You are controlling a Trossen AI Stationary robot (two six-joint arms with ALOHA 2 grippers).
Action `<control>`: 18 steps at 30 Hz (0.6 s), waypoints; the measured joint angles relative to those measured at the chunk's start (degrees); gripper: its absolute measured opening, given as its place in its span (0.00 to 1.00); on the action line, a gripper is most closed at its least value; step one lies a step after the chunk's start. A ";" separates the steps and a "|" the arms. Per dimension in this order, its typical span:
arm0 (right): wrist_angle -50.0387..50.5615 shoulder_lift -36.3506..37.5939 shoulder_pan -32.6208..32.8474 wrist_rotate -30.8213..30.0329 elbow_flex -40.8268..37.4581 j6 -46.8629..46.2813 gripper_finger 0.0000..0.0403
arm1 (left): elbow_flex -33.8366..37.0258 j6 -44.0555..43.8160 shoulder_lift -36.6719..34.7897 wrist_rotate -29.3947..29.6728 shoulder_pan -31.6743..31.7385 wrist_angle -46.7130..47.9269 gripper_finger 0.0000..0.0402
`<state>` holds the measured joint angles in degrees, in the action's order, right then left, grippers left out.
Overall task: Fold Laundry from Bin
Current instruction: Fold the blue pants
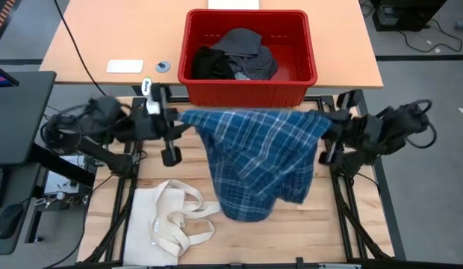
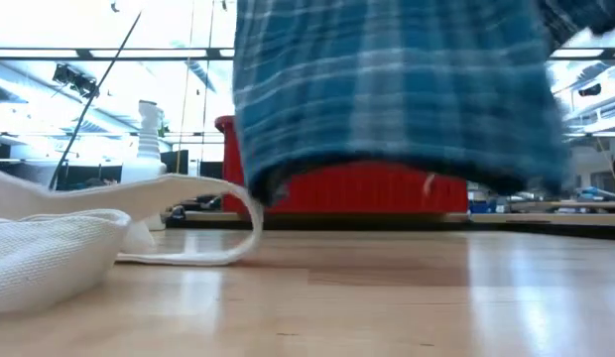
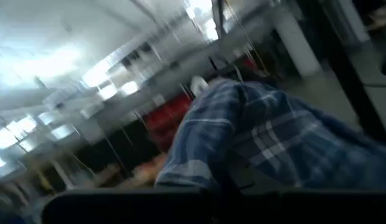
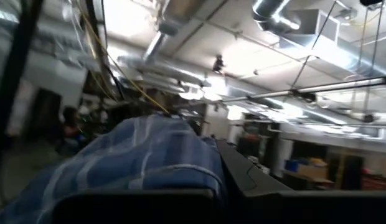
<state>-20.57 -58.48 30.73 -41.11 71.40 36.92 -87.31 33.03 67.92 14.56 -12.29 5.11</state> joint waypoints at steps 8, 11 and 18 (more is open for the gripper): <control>5.25 -7.75 -2.18 -7.84 12.26 9.28 0.02 | -14.54 3.47 11.60 0.96 0.83 15.30 0.03; 8.03 -9.44 -2.82 -8.10 15.16 10.87 0.02 | -16.15 -0.48 12.53 1.38 1.51 14.52 0.03; 7.60 -10.24 -3.51 -2.65 17.14 13.23 0.02 | -15.97 0.97 12.53 -2.03 2.54 14.78 0.03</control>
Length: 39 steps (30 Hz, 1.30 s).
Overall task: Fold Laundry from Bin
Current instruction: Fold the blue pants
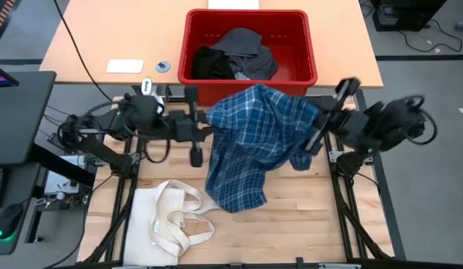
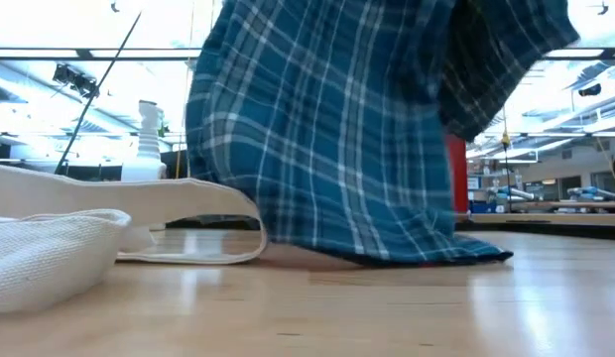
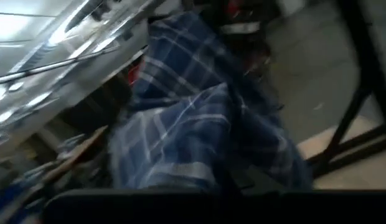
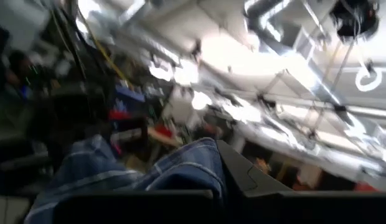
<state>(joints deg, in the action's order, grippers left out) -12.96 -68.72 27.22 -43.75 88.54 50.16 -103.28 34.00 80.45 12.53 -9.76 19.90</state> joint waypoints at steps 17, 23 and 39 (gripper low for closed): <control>2.24 1.30 2.01 6.35 -0.14 0.87 0.02 | 0.04 -1.01 -3.75 -15.84 -3.56 6.07 0.03; 2.34 1.52 2.26 5.87 -0.14 1.02 0.02 | 0.04 -2.91 -3.46 -5.94 -3.56 10.69 0.04; 2.51 2.59 5.96 11.58 -0.14 -2.58 0.02 | 0.65 5.82 -2.11 2.76 -7.47 15.91 0.46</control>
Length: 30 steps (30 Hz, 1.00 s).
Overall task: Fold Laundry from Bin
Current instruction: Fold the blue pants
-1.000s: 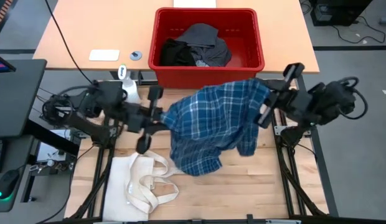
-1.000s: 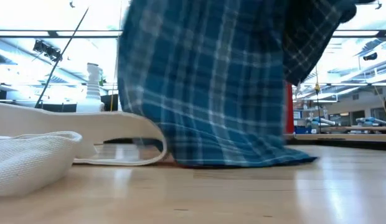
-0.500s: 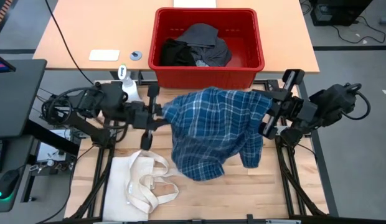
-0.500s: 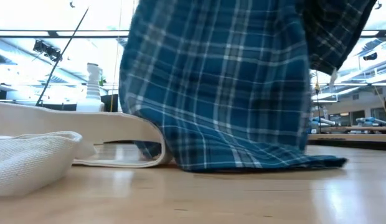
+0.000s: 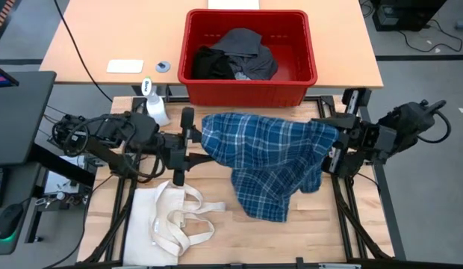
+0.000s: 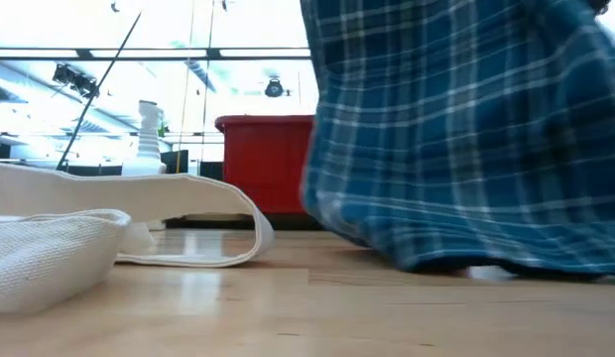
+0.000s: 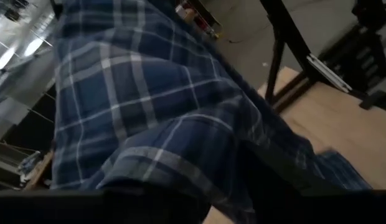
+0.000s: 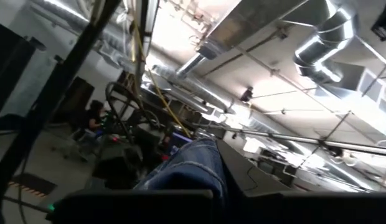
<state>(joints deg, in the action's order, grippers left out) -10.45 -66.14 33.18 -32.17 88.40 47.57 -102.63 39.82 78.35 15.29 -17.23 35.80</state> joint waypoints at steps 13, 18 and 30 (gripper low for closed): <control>0.19 1.11 2.83 2.39 0.00 -0.90 0.02 | 0.00 0.73 1.75 0.04 0.18 2.98 0.45; -0.18 1.09 3.31 3.24 0.00 -1.41 0.02 | -0.01 2.63 1.64 7.52 2.25 8.78 0.45; -0.24 1.09 3.55 0.34 0.00 -1.51 0.02 | 8.82 -7.96 3.76 -7.57 12.71 11.18 0.45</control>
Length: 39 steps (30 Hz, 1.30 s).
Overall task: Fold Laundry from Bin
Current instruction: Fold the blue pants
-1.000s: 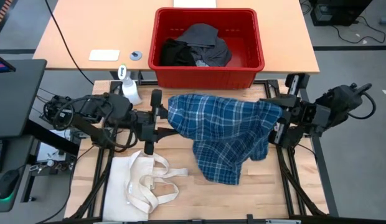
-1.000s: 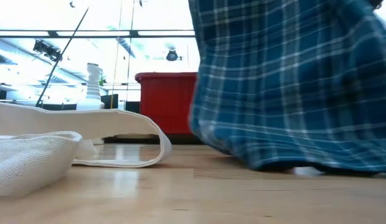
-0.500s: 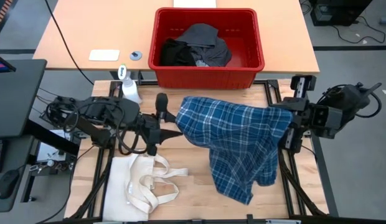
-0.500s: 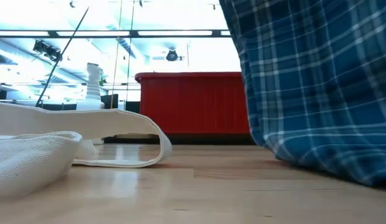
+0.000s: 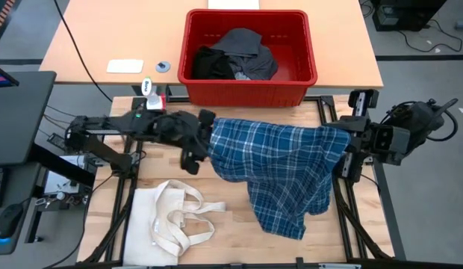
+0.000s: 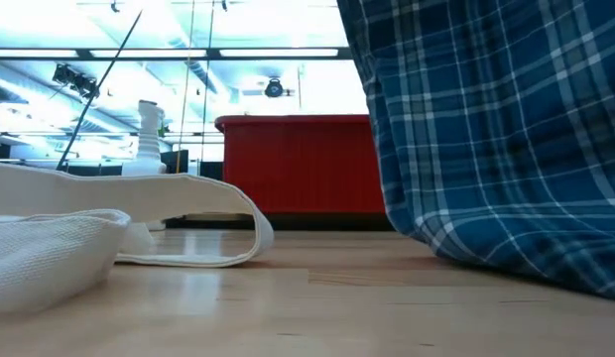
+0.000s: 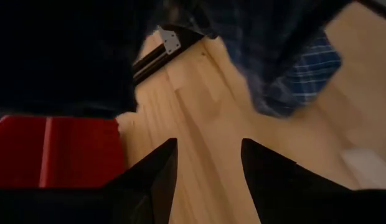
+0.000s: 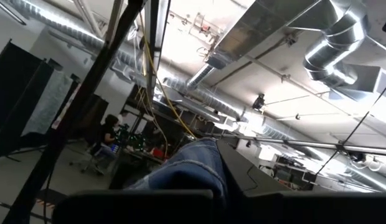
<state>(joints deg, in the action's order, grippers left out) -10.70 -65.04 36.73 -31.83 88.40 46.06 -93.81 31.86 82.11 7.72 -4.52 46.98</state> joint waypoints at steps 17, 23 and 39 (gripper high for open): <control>-0.31 -0.25 -0.06 -4.42 0.00 0.59 0.02 | 20.90 2.81 0.02 -13.34 -5.74 -42.56 0.45; -1.25 -0.45 -0.72 -5.54 0.00 0.59 0.02 | 20.86 8.20 -0.02 -12.95 -9.50 -48.73 0.45; -1.91 -0.99 -4.50 -17.87 -1.74 -0.30 0.02 | 20.79 1.22 1.83 -10.18 -9.72 -47.23 0.45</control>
<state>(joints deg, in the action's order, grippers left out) -12.61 -66.03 32.23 -49.70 86.66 45.77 -73.01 33.08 83.94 -2.46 -14.24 -0.25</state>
